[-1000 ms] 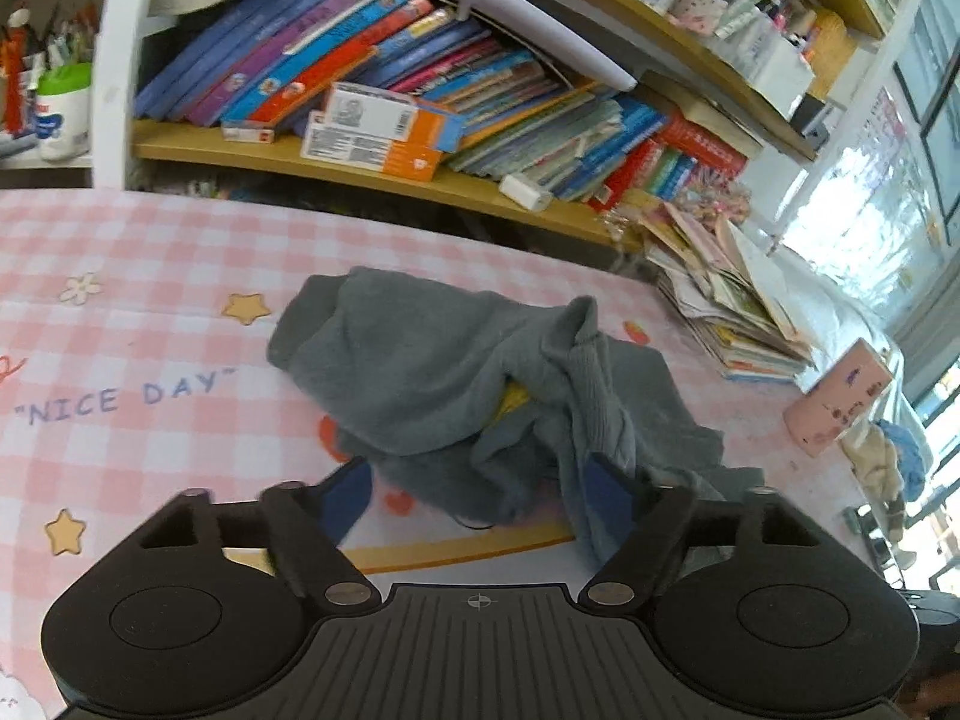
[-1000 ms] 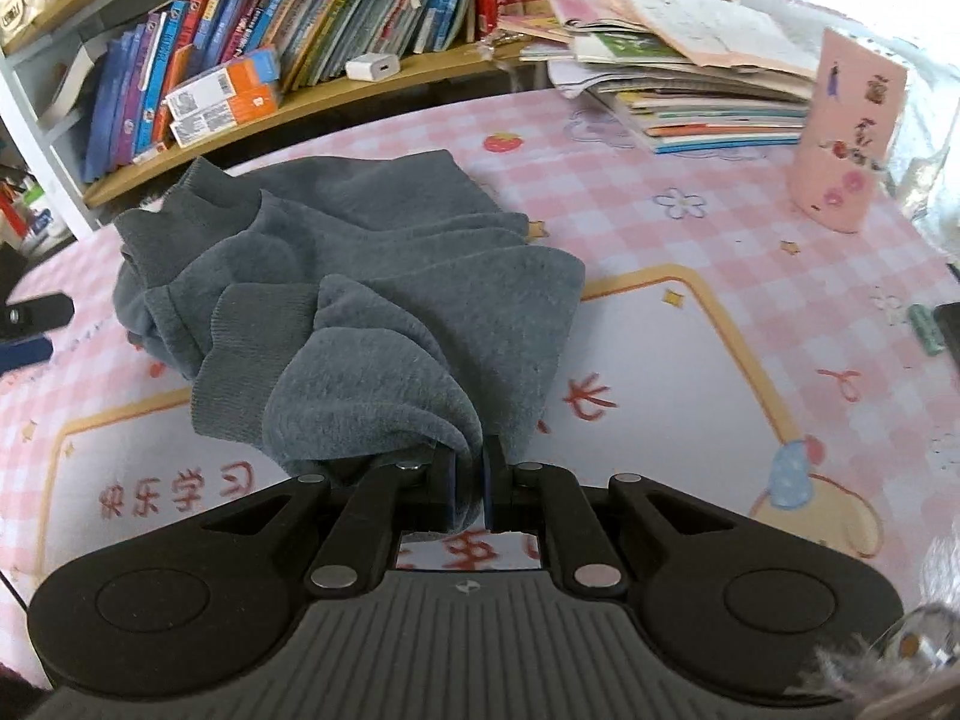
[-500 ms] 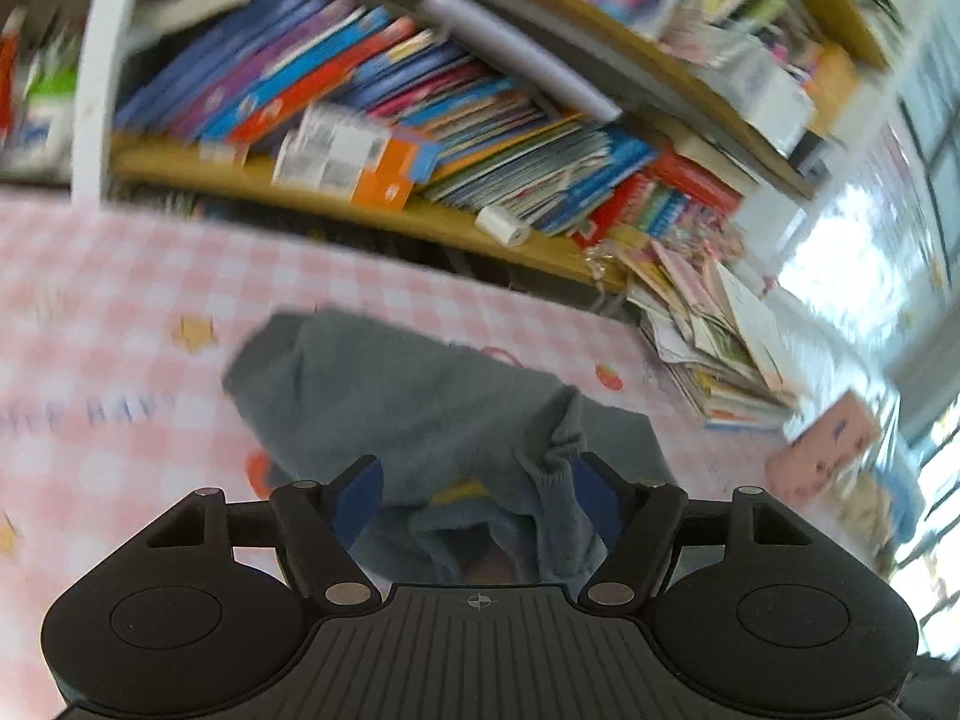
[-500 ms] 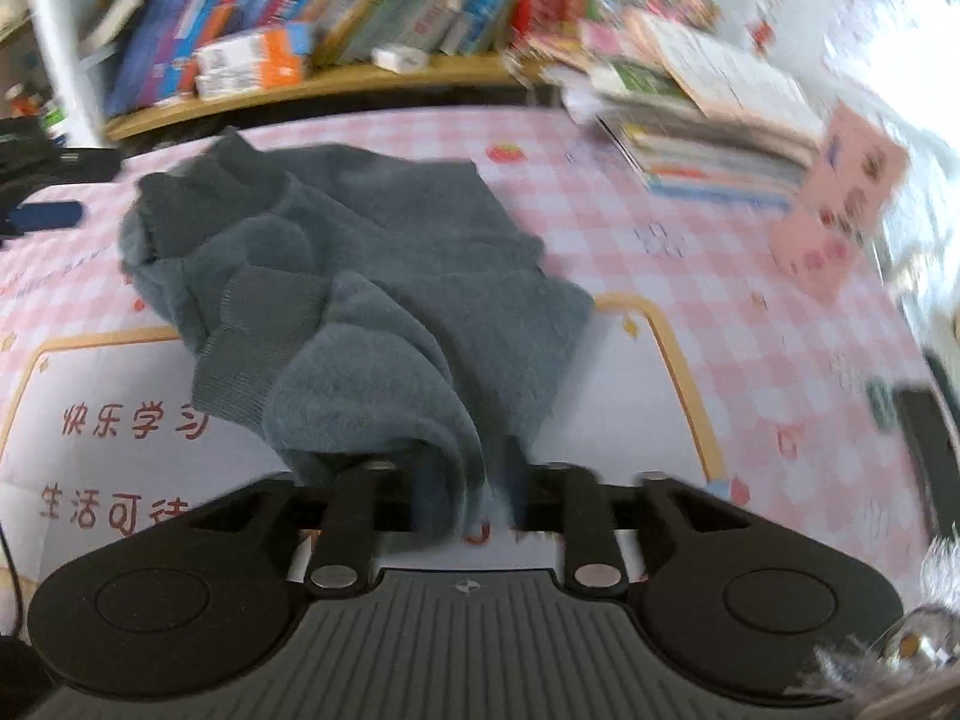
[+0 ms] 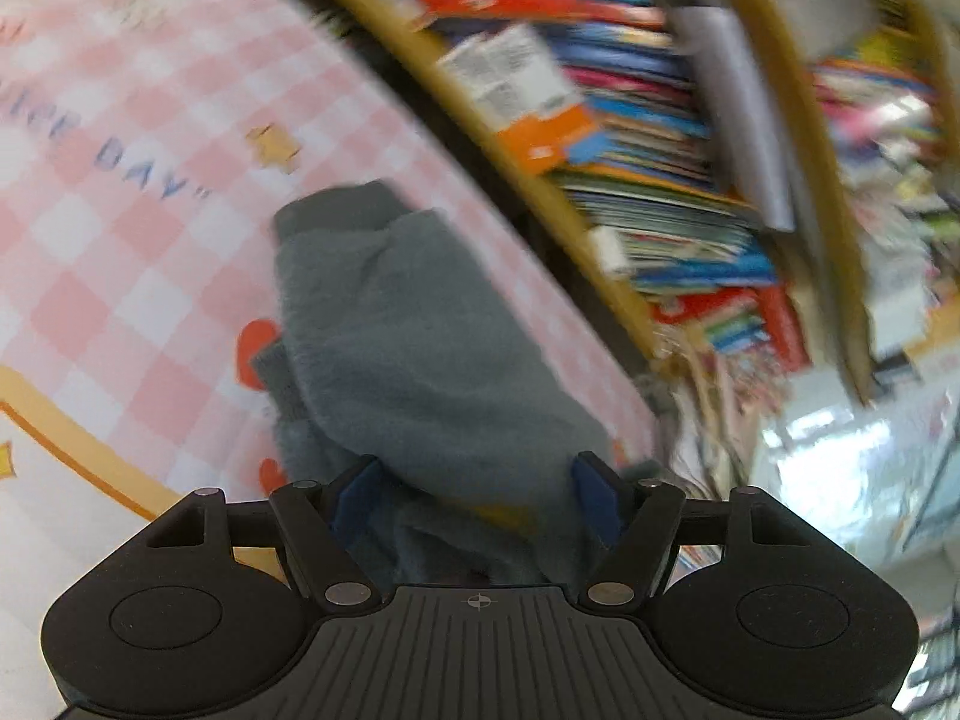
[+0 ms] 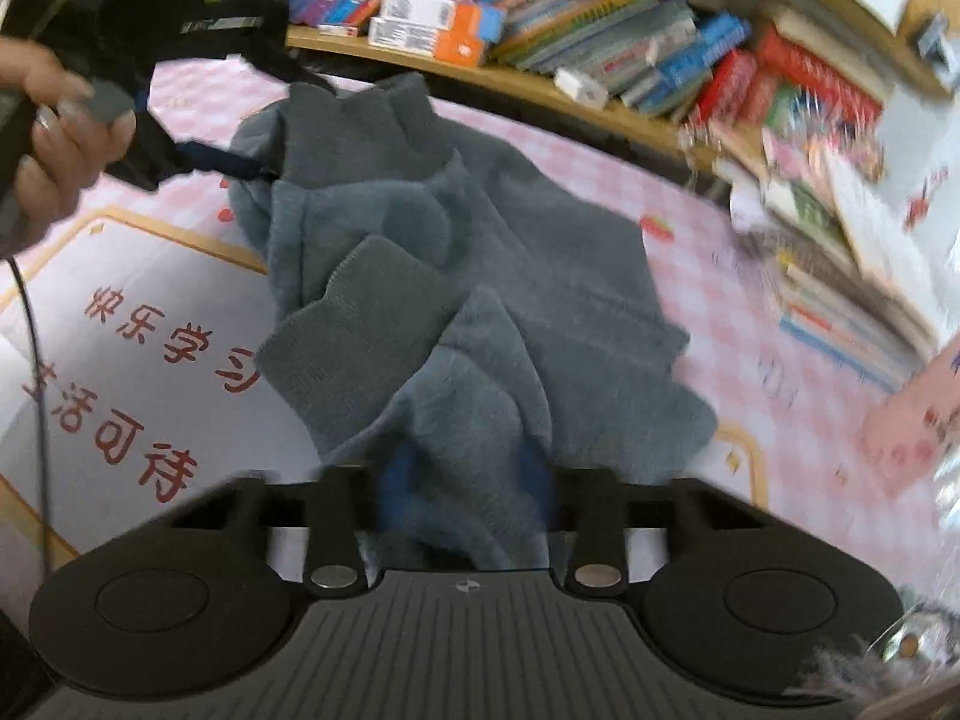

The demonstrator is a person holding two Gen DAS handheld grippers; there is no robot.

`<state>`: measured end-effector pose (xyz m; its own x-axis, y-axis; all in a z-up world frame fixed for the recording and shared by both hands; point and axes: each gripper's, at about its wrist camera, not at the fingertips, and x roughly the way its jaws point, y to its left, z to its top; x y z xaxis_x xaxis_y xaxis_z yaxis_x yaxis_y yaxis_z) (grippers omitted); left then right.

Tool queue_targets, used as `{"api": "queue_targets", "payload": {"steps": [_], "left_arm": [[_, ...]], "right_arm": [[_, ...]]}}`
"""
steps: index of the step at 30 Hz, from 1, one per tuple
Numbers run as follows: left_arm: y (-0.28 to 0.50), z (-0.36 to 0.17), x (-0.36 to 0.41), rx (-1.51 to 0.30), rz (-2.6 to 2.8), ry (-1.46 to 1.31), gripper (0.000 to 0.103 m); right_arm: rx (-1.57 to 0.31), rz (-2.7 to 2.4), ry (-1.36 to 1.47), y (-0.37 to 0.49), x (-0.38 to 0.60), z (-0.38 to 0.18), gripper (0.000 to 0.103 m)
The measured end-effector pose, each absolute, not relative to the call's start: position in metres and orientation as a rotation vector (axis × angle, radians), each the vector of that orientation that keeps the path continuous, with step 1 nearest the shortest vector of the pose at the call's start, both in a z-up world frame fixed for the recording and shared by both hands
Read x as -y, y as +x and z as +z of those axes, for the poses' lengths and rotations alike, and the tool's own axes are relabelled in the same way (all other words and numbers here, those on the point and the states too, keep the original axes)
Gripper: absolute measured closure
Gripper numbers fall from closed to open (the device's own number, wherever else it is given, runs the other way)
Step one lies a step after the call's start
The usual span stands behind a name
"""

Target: Fold clothes

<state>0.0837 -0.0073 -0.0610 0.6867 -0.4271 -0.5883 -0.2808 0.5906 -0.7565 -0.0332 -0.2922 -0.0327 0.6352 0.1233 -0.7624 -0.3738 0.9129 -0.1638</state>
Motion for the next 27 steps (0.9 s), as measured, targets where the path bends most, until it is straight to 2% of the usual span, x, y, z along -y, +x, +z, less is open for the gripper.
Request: {"api": "queue_targets", "payload": {"steps": [4,5,11,17,20,24,27], "left_arm": [[0.095,-0.066,0.004,-0.854,-0.130,-1.033,0.081],[0.096,-0.064,0.003,-0.851,-0.142,-1.037,0.083],[0.053,-0.036,-0.044,-0.731,-0.114,-1.005,0.086],[-0.053,-0.027,-0.137,-0.589,0.146,-1.076,0.086],[-0.101,-0.021,-0.169,-0.522,0.224,-1.115,0.085],[-0.123,-0.022,-0.190,-0.514,0.266,-1.124,0.084],[-0.120,-0.026,-0.196,-0.528,0.286,-1.136,0.079]], "right_arm": [[-0.858,0.257,-0.226,-0.035,0.310,-0.031,0.093],[-0.855,0.246,-0.211,-0.036,0.313,-0.029,0.094],[-0.842,0.174,-0.033,-0.034,0.342,-0.015,0.095],[-0.861,0.159,0.158,-0.035,0.360,-0.006,0.103],[-0.883,0.148,0.210,-0.039,0.363,-0.004,0.103],[-0.920,0.129,0.249,-0.041,0.365,-0.006,0.103],[-0.927,0.153,0.239,-0.037,0.352,-0.007,0.102]]}}
